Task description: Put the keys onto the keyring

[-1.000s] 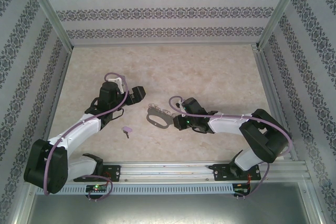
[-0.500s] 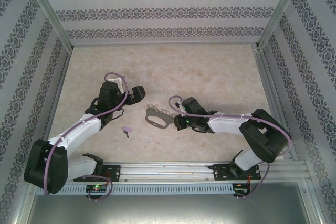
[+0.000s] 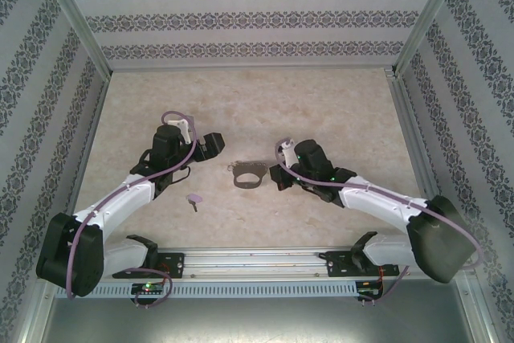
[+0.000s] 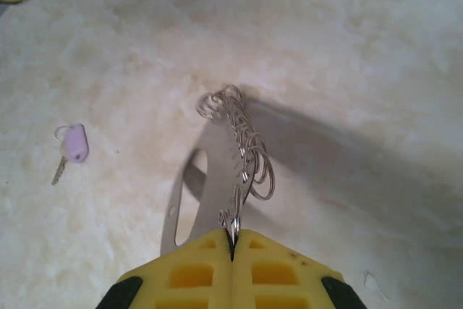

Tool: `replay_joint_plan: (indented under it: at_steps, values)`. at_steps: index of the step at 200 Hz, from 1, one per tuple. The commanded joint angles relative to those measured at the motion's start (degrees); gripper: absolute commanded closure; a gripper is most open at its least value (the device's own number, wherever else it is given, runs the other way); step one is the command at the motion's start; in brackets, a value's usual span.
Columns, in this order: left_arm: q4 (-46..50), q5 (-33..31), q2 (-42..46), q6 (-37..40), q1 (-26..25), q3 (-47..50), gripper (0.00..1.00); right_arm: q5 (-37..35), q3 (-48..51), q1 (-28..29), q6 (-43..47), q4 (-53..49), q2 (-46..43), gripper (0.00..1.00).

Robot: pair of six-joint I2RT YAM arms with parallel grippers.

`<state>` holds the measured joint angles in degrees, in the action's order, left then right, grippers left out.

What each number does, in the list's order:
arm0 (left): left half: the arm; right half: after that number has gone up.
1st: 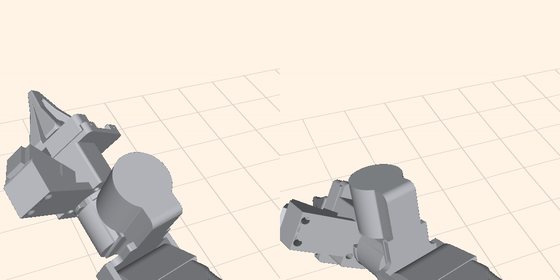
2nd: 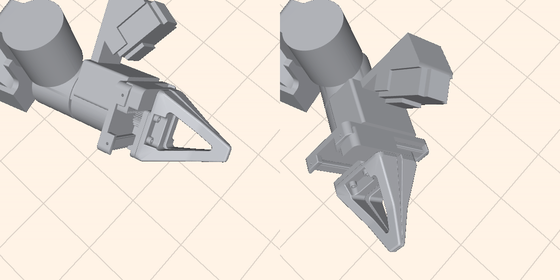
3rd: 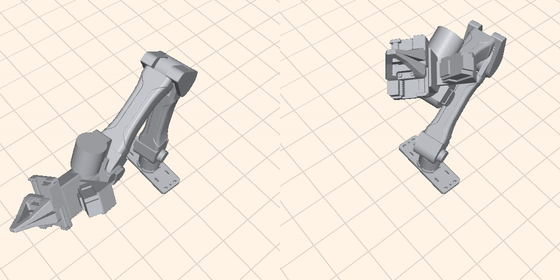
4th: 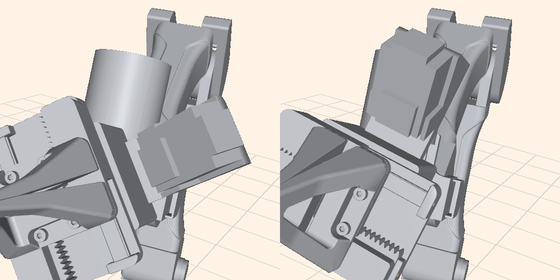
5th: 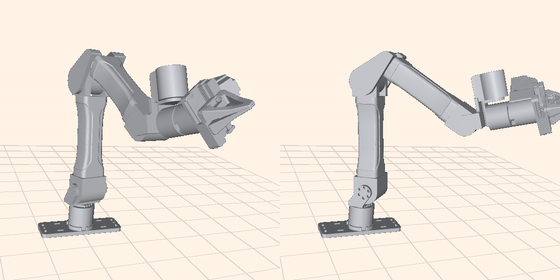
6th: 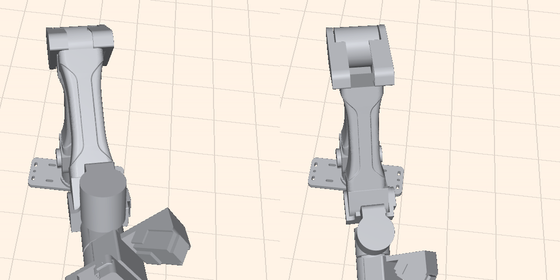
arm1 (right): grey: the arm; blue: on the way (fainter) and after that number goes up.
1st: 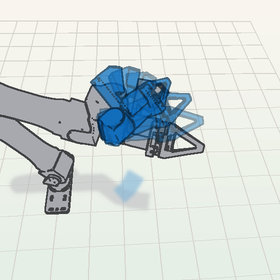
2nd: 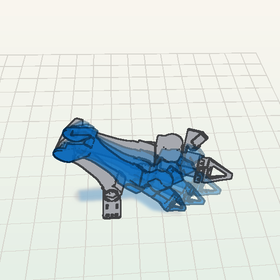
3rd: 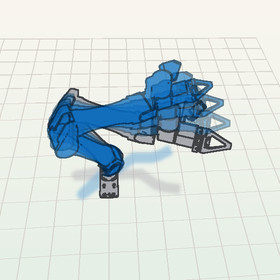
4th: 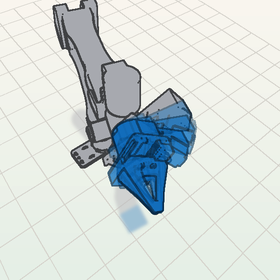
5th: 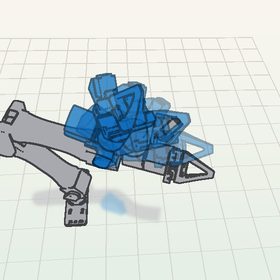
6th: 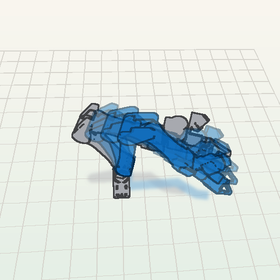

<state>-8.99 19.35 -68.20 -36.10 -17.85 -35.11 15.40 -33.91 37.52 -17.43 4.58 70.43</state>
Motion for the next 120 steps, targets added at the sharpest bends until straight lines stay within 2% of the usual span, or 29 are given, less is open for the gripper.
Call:
replay_joint_plan:
  at_steps: [1, 63, 120]
  values:
    - [-3.6, 3.0, 0.2, 0.5, -0.9, -1.9, 0.0, 3.3, 1.8, -1.0, 2.9, 1.4, -2.7, 1.0]
    - [-5.1, 7.8, -0.8, 1.9, -2.9, -3.3, 0.1, 5.2, 2.3, -2.7, 3.1, 2.4, -5.4, 1.0]
    - [-3.6, 7.1, -1.6, 3.0, -4.4, -4.3, 0.09, 3.3, 3.8, -3.1, 1.3, 4.9, 1.8, 1.0]
